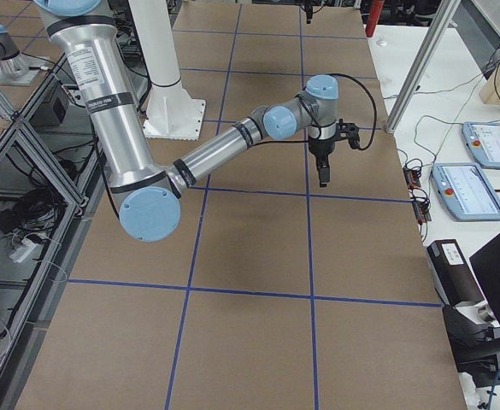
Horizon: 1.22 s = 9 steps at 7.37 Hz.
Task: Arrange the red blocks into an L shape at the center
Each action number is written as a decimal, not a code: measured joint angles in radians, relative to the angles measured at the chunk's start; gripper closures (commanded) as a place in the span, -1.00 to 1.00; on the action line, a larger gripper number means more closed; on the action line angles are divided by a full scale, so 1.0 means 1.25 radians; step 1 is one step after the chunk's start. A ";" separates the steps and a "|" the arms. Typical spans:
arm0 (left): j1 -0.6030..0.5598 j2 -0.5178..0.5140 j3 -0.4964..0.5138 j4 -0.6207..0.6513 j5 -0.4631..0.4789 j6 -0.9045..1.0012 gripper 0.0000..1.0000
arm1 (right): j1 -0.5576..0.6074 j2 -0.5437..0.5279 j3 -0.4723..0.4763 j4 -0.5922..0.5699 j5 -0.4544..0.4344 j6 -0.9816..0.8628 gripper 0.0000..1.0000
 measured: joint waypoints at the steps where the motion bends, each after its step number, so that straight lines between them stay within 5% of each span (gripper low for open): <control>1: -0.056 0.028 0.002 -0.013 -0.034 0.067 -1.00 | 0.053 -0.037 0.000 0.000 0.047 -0.068 -0.98; 4: -0.200 0.109 0.017 -0.023 -0.098 0.341 -1.00 | 0.193 -0.183 0.003 0.001 0.176 -0.298 -0.98; 9: -0.244 0.270 -0.013 -0.089 -0.135 0.420 -1.00 | 0.251 -0.276 -0.003 0.000 0.195 -0.356 -0.98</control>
